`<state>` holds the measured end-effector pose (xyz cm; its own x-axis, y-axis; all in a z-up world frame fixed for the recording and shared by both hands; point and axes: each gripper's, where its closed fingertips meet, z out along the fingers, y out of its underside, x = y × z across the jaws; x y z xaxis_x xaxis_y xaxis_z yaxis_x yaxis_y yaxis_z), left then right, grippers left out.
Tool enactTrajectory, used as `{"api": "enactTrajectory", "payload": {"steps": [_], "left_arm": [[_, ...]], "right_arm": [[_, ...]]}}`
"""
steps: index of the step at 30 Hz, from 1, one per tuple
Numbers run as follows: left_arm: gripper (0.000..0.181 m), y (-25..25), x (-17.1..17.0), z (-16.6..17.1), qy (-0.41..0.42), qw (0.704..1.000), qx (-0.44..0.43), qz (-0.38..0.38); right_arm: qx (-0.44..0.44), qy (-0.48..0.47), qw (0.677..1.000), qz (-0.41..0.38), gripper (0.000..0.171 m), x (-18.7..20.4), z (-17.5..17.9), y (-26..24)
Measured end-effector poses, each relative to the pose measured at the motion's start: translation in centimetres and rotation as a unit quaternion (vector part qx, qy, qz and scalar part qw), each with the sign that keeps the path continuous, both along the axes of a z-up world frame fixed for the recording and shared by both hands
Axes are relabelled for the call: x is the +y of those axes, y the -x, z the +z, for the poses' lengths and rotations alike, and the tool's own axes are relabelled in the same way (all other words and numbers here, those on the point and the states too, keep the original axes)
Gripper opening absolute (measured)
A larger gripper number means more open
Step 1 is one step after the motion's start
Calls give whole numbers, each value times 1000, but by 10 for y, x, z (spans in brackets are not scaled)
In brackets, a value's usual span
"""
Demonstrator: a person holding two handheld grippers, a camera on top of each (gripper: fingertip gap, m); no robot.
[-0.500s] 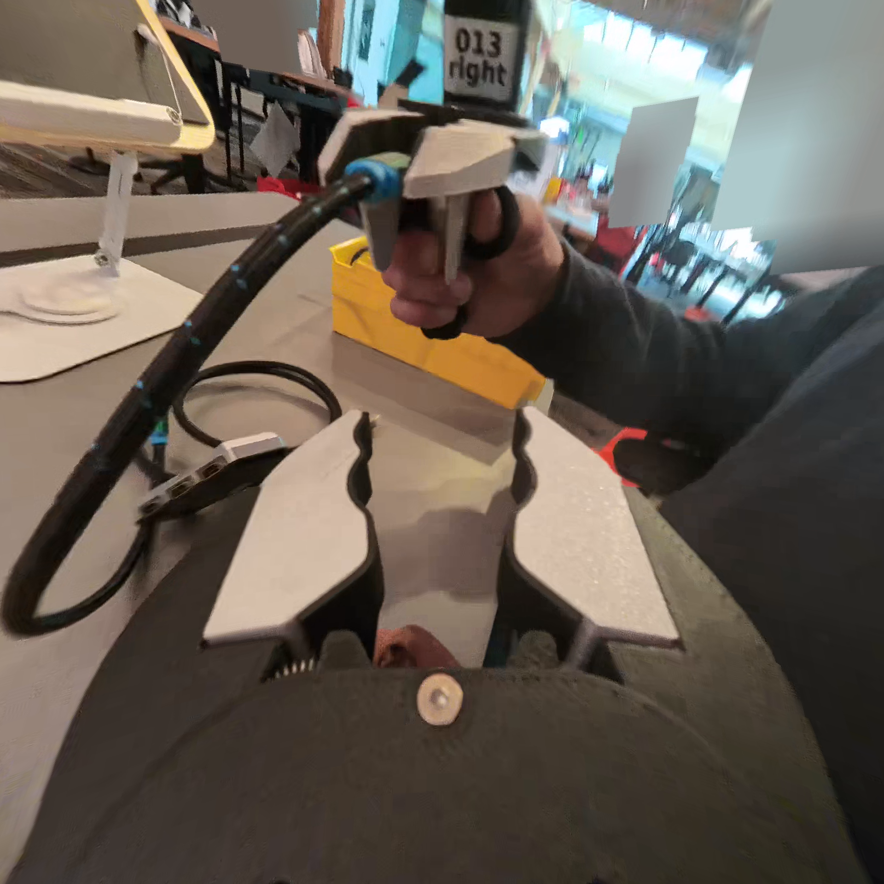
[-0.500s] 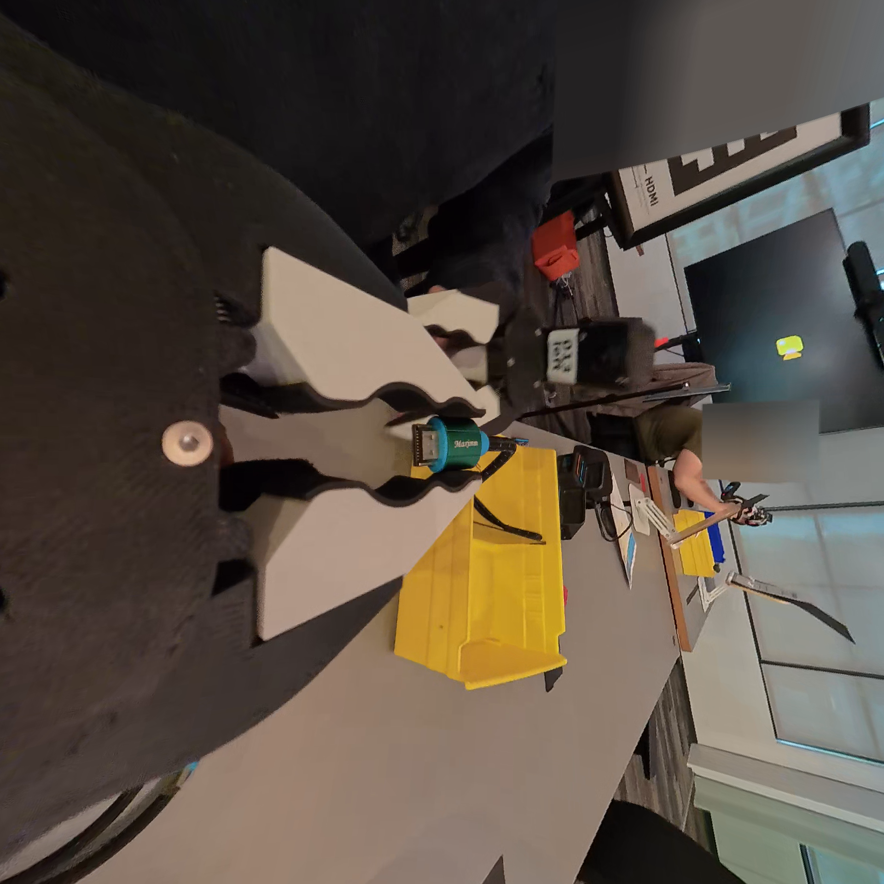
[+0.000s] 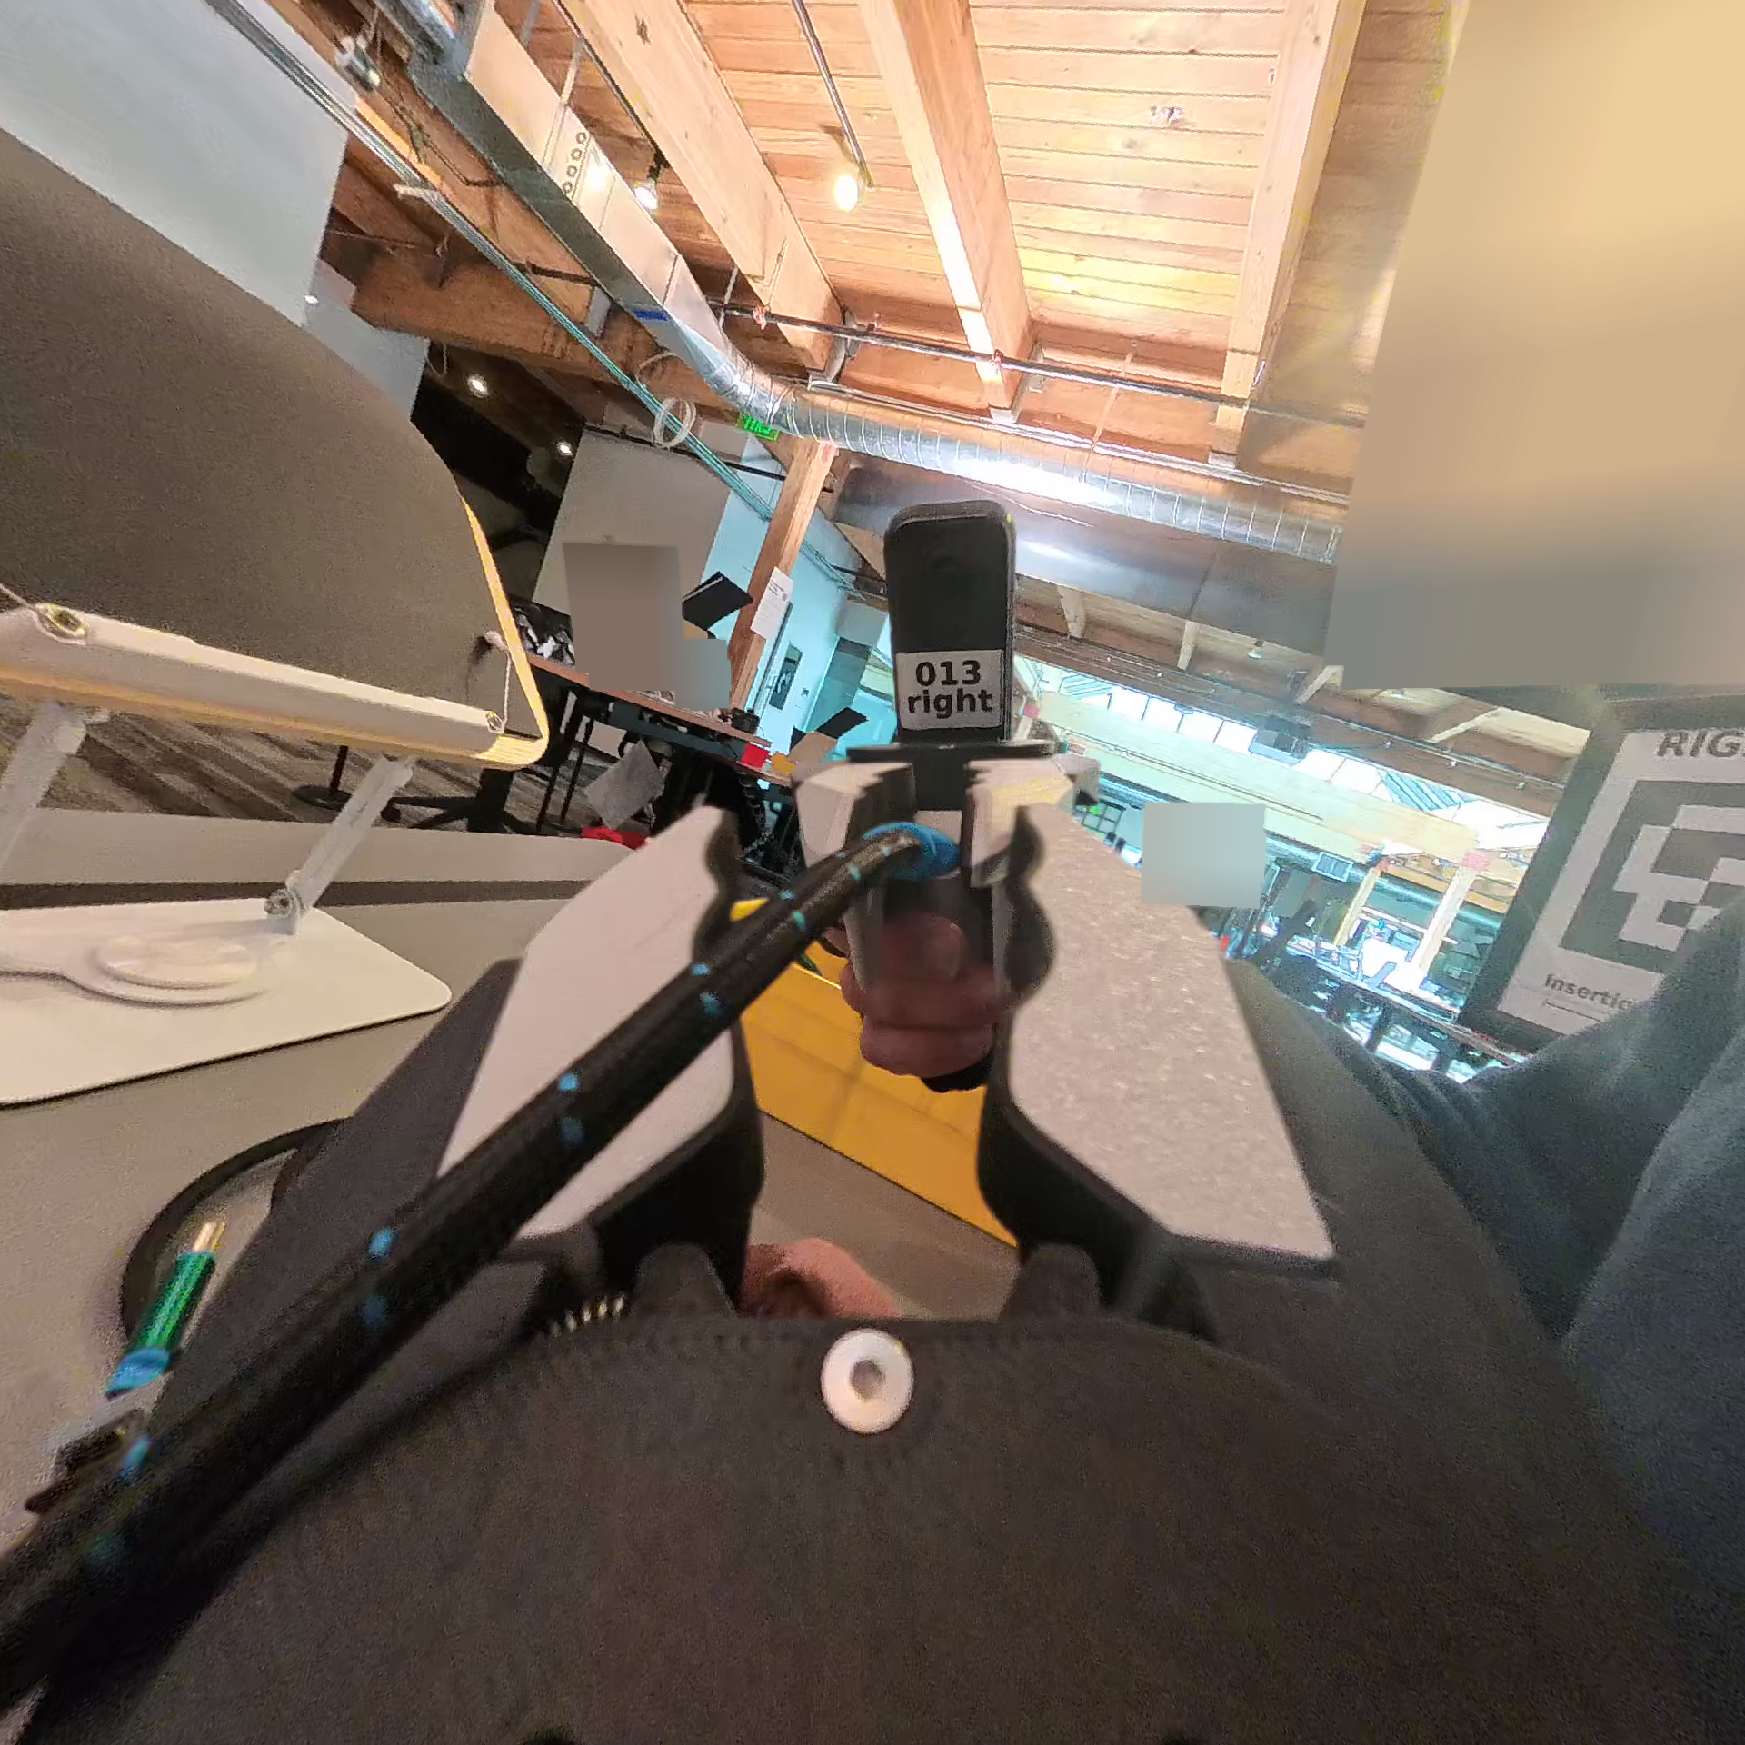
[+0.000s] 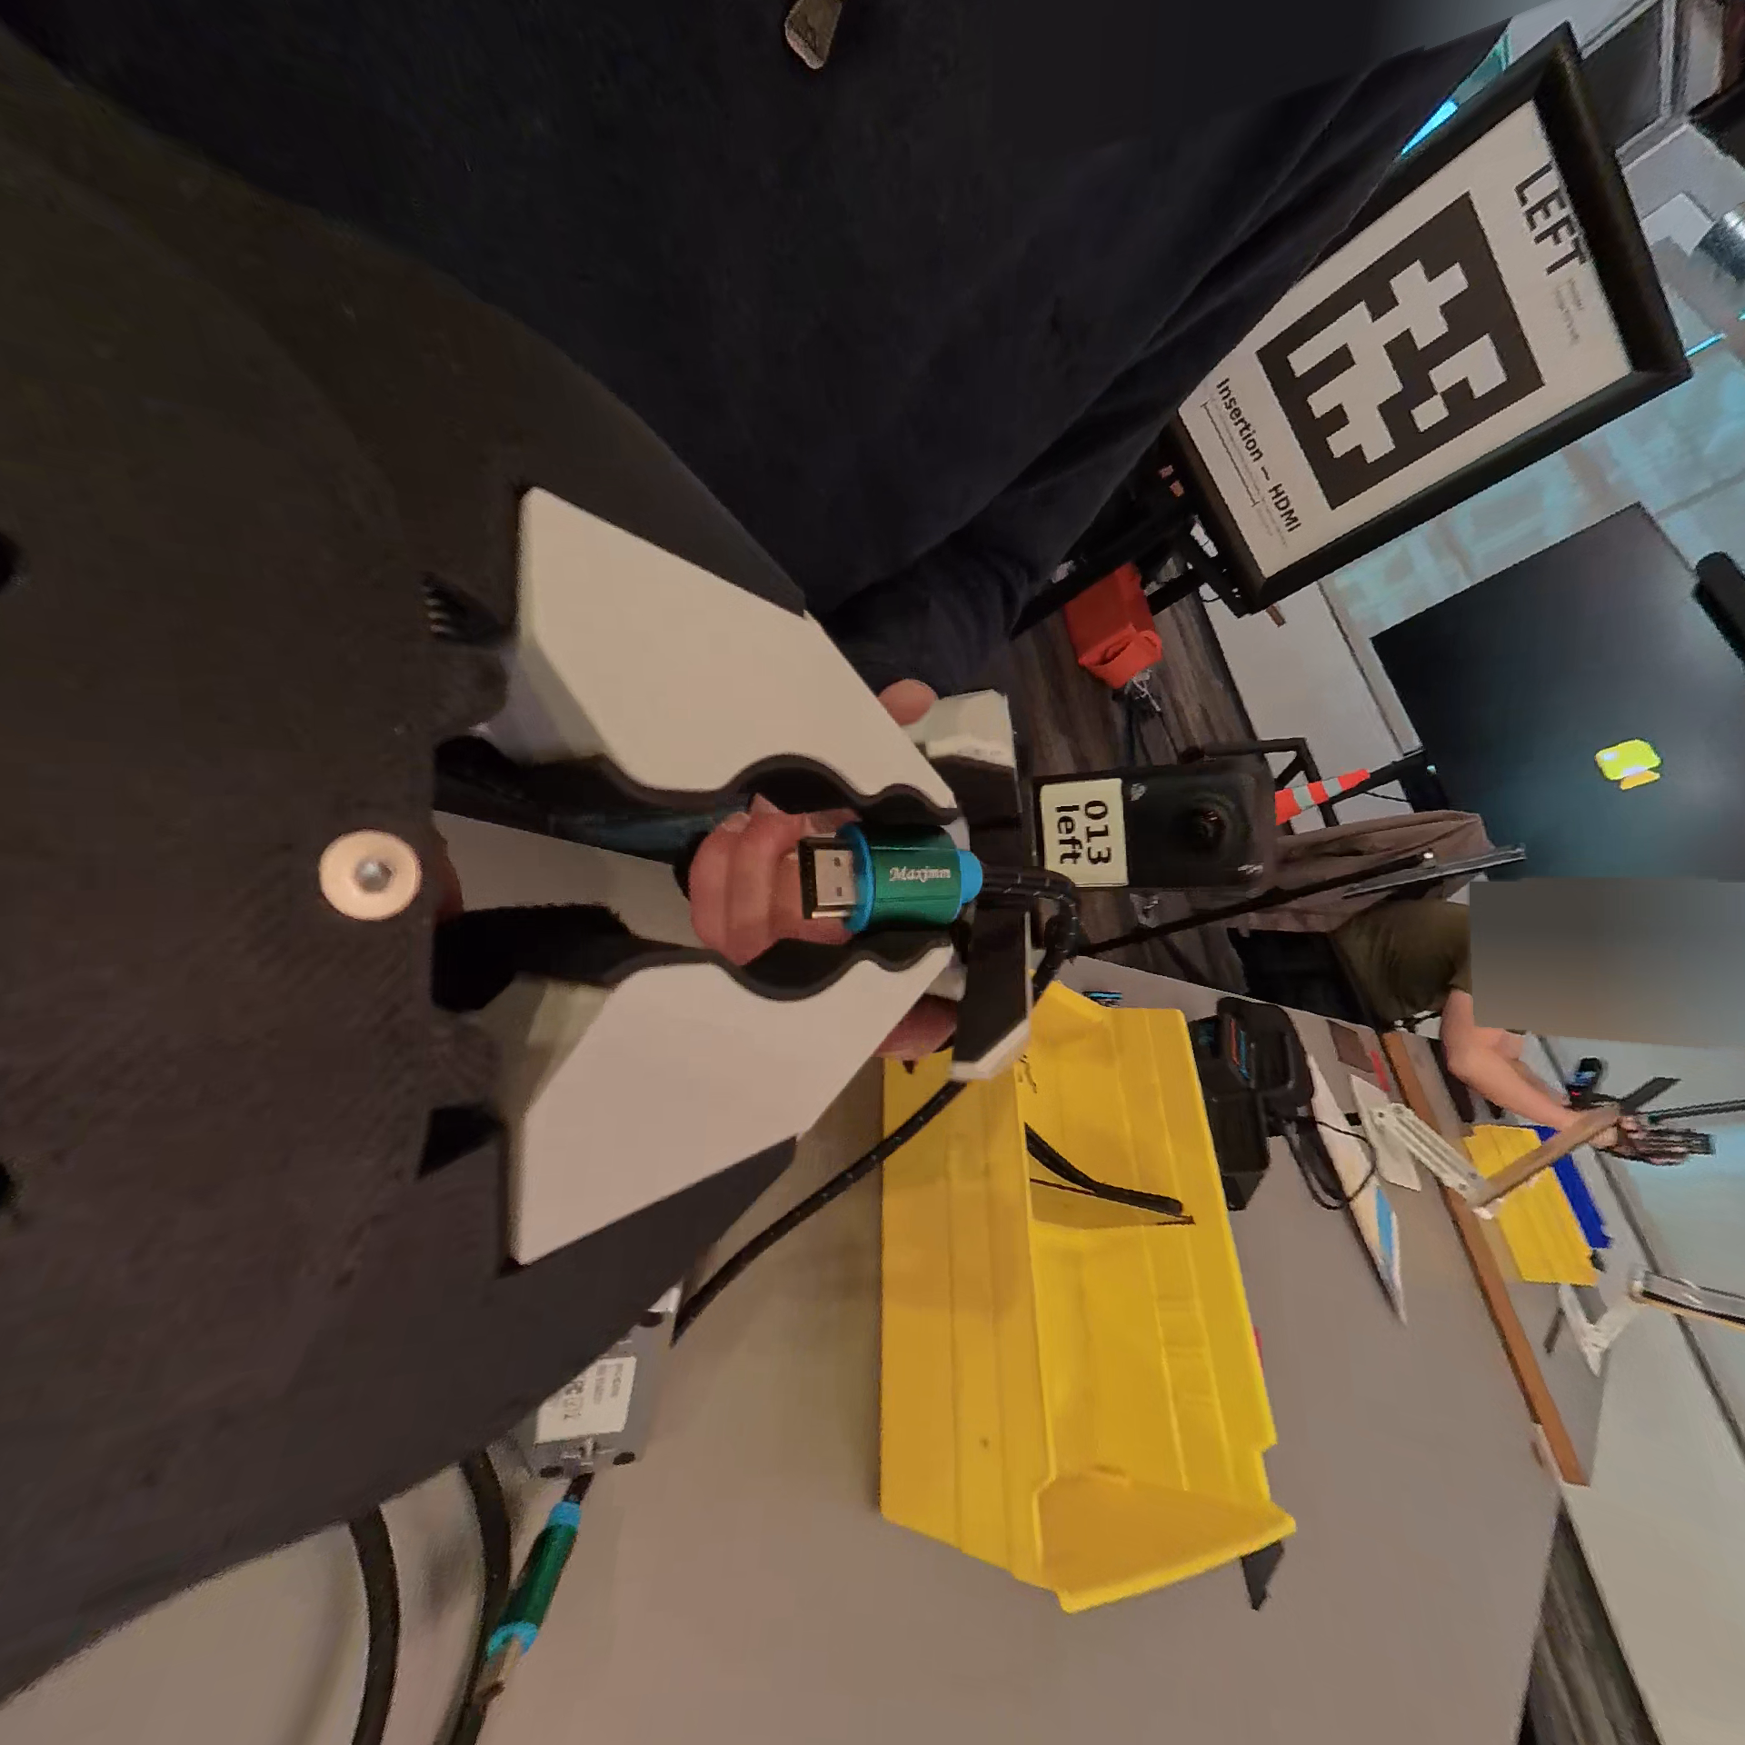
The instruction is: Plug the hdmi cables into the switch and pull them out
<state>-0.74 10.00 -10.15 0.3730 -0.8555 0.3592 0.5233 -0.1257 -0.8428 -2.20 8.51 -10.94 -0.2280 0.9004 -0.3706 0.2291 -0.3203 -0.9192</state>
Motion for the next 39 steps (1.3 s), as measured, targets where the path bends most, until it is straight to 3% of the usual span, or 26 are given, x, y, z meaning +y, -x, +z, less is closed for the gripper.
{"api": "enactTrajectory", "payload": {"steps": [5, 12, 17, 22, 27, 31, 36, 39], "left_arm": [[12, 8, -1, 7, -18, 1000, -13, 0], [7, 4, -8, 3, -33, 999, 28, -25], [6, -1, -11, -4, -50, 994, 92, -37], [6, -5, -15, -16, -59, 988, 141, -36], [7, -11, -14, -34, -66, 975, 211, -21], [10, -2, -14, -28, -56, 984, 172, -9], [18, 13, -14, -18, -41, 994, 95, -21], [8, 12, -17, -11, -34, 997, 51, -45]], "right_arm": [[-27, 7, 1000, 7, 20, 0, -4, -2], [-63, -24, 998, 14, 20, -1, -5, -5], [-140, -82, 986, 36, 19, -2, -11, -9], [-257, -161, 950, 73, 19, -4, -27, -17], [-366, -241, 894, 95, 17, 0, -50, -25], [-295, -180, 933, 104, 18, -5, -44, -19], [-266, -146, 946, 114, 18, -10, -41, -22], [-255, -138, 951, 107, 18, -8, -38, -20]]}}
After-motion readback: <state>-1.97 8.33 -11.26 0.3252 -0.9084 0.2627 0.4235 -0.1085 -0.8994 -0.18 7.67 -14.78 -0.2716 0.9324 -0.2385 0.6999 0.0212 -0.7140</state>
